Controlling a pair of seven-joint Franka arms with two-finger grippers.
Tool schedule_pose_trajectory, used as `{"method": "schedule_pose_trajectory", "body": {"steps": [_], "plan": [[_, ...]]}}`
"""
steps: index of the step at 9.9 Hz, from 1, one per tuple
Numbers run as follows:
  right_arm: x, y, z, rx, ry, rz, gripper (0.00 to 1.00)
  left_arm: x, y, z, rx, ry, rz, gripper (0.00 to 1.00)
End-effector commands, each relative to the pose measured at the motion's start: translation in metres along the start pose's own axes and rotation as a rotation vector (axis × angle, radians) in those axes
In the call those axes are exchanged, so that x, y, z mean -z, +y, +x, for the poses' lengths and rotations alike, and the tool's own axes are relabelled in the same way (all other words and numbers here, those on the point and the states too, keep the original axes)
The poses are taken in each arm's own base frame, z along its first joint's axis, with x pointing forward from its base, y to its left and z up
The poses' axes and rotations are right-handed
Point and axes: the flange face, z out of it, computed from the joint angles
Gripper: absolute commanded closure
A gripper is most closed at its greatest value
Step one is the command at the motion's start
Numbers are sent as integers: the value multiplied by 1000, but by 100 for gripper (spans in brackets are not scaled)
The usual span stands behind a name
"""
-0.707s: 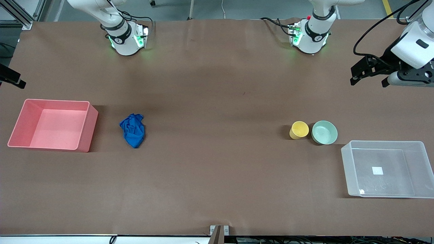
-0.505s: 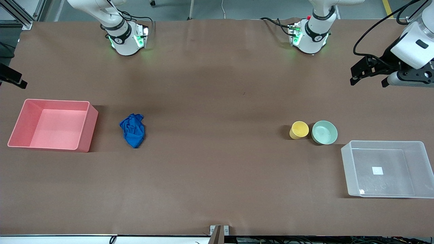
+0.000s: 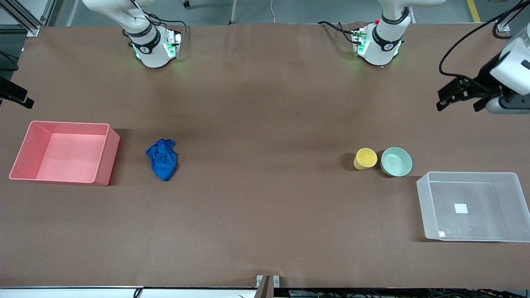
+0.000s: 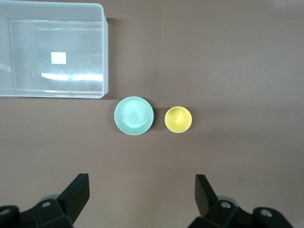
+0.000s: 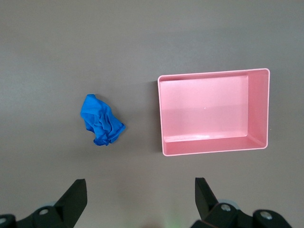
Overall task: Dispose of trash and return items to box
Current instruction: 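Move the right gripper toward the blue cloth while the left gripper approaches the bowl, then grasp the blue cloth with the right gripper while the left gripper grasps the bowl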
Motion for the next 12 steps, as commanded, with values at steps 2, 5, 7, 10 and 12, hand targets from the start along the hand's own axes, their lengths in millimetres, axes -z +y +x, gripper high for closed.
{"method": "schedule_pose_trajectory", "body": {"steps": [2,5,7,10,12], "plan": [[-23,-9,16,8,21,-4,0,-123,-39,1,10,-27,-4,1],[-160,-73,53,-11,15,-18,0,-244,-71,-17,-25,11,10,1],[-246,-103,59,-43,40,-35,0,-306,-77,-6,-21,0,35,2],[-358,-118,44,-5,73,-56,0,-358,-85,-16,-9,-8,52,3],[-405,-132,29,47,80,-70,0,-382,-93,-27,21,-10,51,4]]}}
